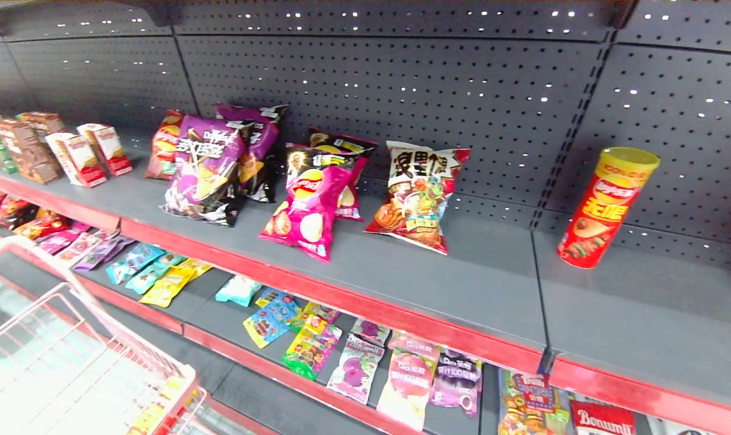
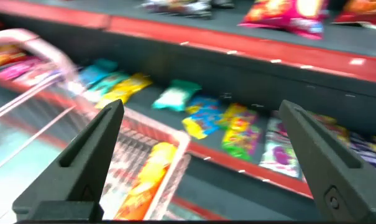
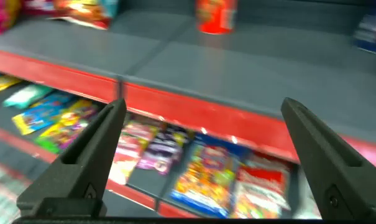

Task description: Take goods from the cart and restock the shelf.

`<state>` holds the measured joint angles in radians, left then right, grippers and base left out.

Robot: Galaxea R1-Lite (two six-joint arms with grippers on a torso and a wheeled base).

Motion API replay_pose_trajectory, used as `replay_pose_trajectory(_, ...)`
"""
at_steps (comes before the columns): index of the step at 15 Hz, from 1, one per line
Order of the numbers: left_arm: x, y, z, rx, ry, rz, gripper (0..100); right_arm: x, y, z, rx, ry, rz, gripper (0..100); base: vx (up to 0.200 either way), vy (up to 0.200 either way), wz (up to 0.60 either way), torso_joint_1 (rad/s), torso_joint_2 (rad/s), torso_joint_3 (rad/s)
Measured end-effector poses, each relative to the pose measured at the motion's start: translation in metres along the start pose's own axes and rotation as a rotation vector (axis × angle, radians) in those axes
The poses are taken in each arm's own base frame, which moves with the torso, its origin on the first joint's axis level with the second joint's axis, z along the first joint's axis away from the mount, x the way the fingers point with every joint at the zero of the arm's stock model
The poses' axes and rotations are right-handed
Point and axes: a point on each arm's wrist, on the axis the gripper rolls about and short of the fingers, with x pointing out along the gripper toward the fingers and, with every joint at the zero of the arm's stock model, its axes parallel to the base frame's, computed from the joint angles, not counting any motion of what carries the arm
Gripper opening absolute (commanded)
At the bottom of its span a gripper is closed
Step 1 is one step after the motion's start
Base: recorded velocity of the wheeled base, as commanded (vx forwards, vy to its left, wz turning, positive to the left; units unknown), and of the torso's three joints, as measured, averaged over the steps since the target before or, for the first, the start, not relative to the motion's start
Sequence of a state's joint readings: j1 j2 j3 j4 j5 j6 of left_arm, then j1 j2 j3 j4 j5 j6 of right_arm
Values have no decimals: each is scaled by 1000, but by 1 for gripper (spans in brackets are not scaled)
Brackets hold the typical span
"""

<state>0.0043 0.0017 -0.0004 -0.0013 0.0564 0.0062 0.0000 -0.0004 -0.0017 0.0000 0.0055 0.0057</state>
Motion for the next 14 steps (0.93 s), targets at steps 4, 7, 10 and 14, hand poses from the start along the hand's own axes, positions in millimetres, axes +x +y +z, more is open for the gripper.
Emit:
replay_pose_trajectory(4,0,0,0,0,0,0,100,0,0,0,2,0,0,100,0,0,300,1,1,2)
replay_pose_trajectory(7,0,0,0,9,2,-17,100,0,0,0,2,0,0,100,0,0,0,0,0,0)
replay_pose_trajectory(10,0,-1,1,73,-6,-32,100,0,0,0,2,0,-1,100,0,0,0,0,0,0)
replay_pose_trajectory(14,0,-1,1,89,-8,-41,100,0,0,0,0,0,2,100,0,0,0,0,0,0)
